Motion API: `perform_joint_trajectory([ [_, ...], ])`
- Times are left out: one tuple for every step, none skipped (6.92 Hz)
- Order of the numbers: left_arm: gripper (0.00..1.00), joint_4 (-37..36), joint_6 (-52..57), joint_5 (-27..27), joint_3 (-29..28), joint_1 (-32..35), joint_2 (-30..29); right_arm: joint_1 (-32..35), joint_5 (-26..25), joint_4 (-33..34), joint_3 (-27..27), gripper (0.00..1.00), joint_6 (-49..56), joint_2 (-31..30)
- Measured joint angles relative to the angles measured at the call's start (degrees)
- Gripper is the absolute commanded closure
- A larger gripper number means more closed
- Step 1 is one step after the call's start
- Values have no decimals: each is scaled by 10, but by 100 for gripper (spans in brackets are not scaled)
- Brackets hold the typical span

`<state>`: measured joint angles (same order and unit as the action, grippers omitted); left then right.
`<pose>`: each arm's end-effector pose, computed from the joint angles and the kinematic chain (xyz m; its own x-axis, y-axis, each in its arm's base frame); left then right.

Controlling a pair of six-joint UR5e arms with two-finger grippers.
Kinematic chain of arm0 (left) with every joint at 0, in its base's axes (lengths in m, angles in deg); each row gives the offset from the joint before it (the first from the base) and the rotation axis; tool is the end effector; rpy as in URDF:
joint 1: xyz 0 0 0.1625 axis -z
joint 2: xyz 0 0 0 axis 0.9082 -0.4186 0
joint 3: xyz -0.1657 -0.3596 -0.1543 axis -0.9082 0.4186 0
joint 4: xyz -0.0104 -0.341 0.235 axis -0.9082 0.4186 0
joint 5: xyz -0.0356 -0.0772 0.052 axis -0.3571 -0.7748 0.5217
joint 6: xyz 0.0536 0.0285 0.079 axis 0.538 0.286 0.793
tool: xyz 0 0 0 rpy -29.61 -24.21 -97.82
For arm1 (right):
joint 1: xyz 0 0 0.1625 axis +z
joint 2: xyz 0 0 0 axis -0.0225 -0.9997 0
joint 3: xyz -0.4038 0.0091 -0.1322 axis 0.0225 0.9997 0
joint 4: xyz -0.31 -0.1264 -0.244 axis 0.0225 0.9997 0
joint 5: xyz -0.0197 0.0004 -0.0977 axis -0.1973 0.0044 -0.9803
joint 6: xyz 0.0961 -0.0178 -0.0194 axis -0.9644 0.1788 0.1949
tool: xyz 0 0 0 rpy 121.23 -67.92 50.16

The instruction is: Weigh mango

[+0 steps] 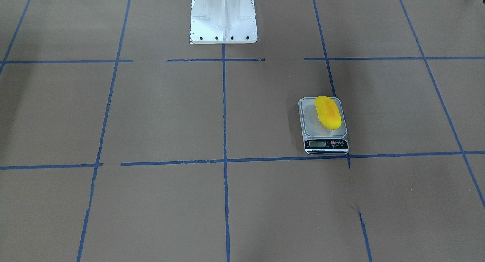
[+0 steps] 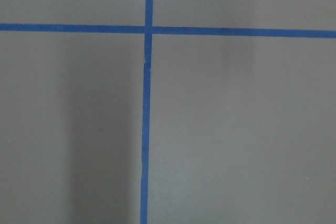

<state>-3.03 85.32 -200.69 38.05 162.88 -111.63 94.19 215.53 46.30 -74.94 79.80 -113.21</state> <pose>-0.1306 -0.4763 0.6200 0.7414 0.0869 -0.6654 -0.0209 0.9941 0.1065 0.0860 -0.4425 0.6654 0.7086 -0.0151 0.7054 0.0378 0.9991 -0.0165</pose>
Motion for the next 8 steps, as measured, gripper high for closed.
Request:
perform_joint_trajectory([
  [0, 7, -1, 0, -4, -1, 0, 0, 0, 0, 0, 0, 0, 0],
  [0, 12, 0, 1, -10, -1, 0, 0, 0, 0, 0, 0, 0, 0],
  [0, 16, 1, 1, -13, -1, 0, 0, 0, 0, 0, 0, 0, 0],
  [0, 18, 1, 0, -14, -1, 0, 0, 0, 0, 0, 0, 0, 0],
  [0, 19, 0, -1, -14, -1, 0, 0, 0, 0, 0, 0, 0, 0],
  [0, 19, -1, -2, -14, -1, -1, 0, 0, 0, 0, 0, 0, 0],
  [0, 18, -2, -3, -12, -1, 0, 0, 0, 0, 0, 0, 0, 0],
  [0, 18, -2, -4, -9, -1, 0, 0, 0, 0, 0, 0, 0, 0],
])
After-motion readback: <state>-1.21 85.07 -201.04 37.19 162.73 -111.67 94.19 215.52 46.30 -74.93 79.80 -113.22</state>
